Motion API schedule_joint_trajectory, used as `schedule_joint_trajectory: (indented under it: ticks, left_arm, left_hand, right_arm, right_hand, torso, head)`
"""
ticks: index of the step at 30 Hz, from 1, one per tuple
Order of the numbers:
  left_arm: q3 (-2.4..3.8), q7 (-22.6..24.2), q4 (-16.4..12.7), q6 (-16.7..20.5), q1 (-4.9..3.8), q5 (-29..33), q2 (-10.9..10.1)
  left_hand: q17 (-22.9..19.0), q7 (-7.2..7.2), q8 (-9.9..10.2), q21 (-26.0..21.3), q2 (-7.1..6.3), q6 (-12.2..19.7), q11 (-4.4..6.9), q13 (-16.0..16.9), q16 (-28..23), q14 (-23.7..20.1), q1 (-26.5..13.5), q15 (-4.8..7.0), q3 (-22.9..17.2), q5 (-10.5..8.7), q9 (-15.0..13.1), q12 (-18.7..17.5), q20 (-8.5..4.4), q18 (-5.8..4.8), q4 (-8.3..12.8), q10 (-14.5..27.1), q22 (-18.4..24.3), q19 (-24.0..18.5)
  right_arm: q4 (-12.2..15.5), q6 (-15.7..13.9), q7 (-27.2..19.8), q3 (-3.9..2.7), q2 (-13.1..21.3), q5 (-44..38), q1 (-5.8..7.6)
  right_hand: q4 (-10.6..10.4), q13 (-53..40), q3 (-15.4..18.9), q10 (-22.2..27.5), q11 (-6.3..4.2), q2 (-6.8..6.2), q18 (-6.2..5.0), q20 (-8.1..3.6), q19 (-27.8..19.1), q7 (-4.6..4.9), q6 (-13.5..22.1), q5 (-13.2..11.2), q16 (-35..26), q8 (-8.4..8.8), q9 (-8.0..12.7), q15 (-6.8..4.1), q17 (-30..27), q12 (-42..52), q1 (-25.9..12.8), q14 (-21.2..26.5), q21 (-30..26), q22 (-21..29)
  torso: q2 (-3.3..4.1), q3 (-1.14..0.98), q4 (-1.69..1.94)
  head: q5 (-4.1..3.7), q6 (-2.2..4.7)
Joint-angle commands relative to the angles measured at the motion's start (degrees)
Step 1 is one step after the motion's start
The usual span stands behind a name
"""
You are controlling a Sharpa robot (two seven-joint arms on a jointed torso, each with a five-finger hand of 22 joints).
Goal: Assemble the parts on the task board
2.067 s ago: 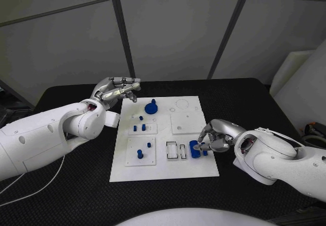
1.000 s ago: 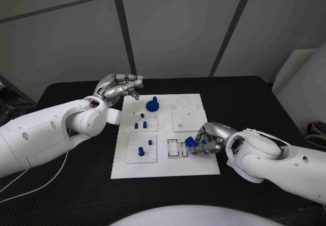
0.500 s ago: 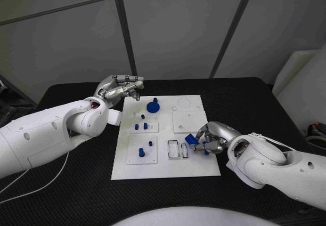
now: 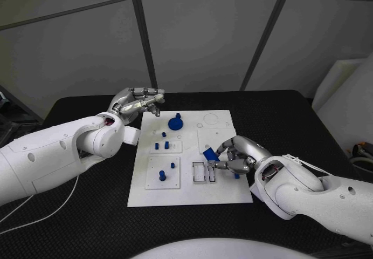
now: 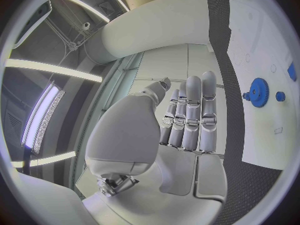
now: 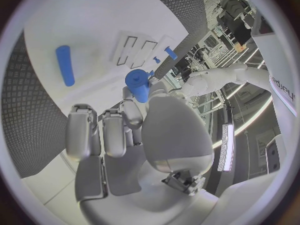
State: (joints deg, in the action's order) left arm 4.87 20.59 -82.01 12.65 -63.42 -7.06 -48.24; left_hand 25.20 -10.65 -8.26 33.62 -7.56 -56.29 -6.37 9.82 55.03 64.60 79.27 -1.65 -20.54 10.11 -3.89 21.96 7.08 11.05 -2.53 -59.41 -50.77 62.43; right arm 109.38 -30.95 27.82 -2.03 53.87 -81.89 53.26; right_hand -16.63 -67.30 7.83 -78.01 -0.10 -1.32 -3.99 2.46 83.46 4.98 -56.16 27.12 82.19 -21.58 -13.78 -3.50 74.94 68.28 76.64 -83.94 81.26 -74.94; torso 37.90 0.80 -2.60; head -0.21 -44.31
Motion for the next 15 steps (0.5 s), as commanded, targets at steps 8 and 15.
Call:
schedule_joint_trajectory:
  ticks: [8,15]
  left_arm:
    - [0.03,0.3,-0.14,-0.83,-0.06,-0.23,0.01]
    - [0.03,0.5,-0.15,-1.37,-0.06,-0.23,0.04]
  left_hand:
    - [-0.06,-0.05,-0.18,-0.24,0.43,0.45,0.05,0.06,0.12,-0.1,0.12,-0.19,0.33,-0.24,0.02,0.29,0.38,-0.55,0.03,0.41,0.08,0.07]
    - [-0.07,-0.23,-0.12,-0.35,0.45,0.81,-0.1,0.03,0.12,-0.16,0.38,-0.27,0.44,-0.21,0.06,0.31,0.41,-0.57,0.12,0.77,0.2,0.15]
  right_arm:
    - [-1.7,7.35,-0.06,-0.04,-2.77,2.84,0.08]
    - [-2.26,9.36,0.93,-0.04,-3.63,2.8,0.08]
  right_hand:
    - [-0.04,-0.67,2.12,-0.95,-0.51,1.81,1.18,-0.3,0.83,-1.27,-3.18,-0.88,0.73,-1.5,-2.2,-0.8,1.68,-0.16,-3.54,-3.65,0.82,-2.88]
    - [-0.04,-1.54,3.24,-1.69,-1.12,2.7,1.38,-0.76,1.25,-2.02,-4.48,-0.66,1.38,-2.58,-3.61,-1.29,2.87,0.23,-5.37,-3.87,1.44,-3.82]
  torso:
    - [0.05,0.03,0.02]
    - [0.02,-0.04,-0.01]
  head:
    - [0.44,-0.31]
    - [0.73,-0.44]
